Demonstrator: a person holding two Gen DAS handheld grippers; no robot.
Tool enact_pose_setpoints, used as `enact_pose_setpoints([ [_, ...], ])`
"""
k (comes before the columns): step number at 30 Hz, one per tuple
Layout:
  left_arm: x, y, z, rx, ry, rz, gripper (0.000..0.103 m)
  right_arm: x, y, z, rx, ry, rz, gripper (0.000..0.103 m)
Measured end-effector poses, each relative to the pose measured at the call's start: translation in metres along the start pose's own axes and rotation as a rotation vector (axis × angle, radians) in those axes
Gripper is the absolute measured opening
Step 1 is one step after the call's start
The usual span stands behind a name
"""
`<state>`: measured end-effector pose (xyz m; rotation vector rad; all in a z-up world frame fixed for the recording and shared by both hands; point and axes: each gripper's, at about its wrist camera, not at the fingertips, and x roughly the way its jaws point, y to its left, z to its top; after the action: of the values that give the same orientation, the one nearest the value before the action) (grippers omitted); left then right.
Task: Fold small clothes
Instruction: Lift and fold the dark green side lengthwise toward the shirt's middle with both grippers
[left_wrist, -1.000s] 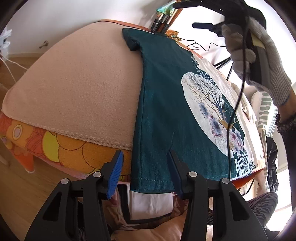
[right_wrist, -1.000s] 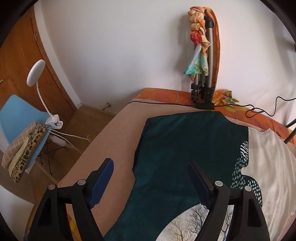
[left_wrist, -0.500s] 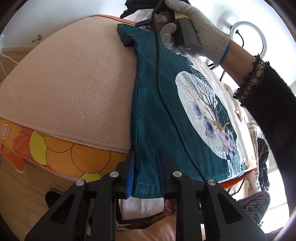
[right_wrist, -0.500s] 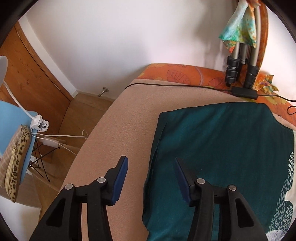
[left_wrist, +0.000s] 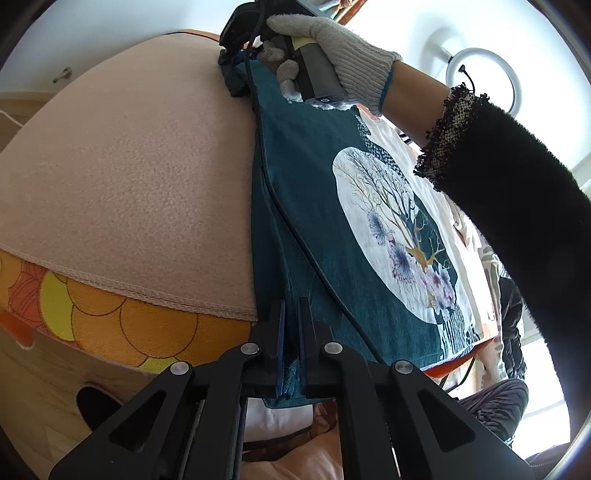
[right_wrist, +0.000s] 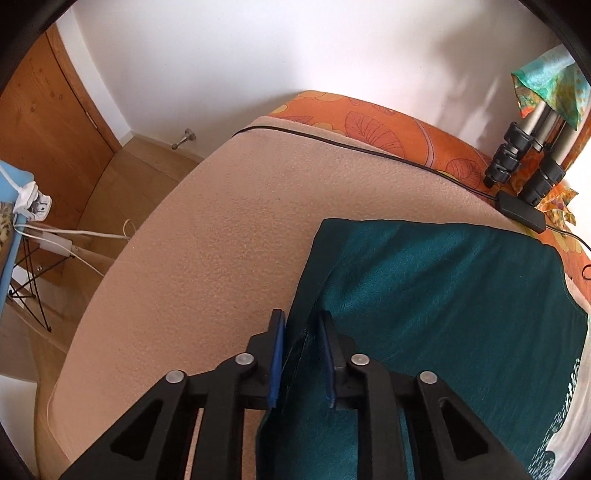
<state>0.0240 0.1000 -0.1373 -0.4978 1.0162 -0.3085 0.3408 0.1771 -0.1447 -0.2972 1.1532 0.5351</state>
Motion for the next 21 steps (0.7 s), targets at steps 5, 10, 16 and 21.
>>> enact_pose_setpoints([
  [5,0.0,-0.01,0.001,0.041,-0.015,0.0,0.003,-0.013,-0.014,-0.001,0.004,-0.051,-0.006,0.0],
  [10,0.001,-0.023,0.002,0.074,-0.024,-0.003,0.002,-0.043,-0.037,-0.004,0.032,-0.126,0.006,0.0],
  [16,0.007,-0.053,0.003,0.151,-0.023,-0.027,0.002,-0.072,-0.079,-0.018,0.102,-0.19,-0.006,0.0],
  [21,0.017,-0.079,0.0,0.224,-0.006,-0.047,0.002,-0.091,-0.128,-0.041,0.19,-0.227,-0.019,0.0],
])
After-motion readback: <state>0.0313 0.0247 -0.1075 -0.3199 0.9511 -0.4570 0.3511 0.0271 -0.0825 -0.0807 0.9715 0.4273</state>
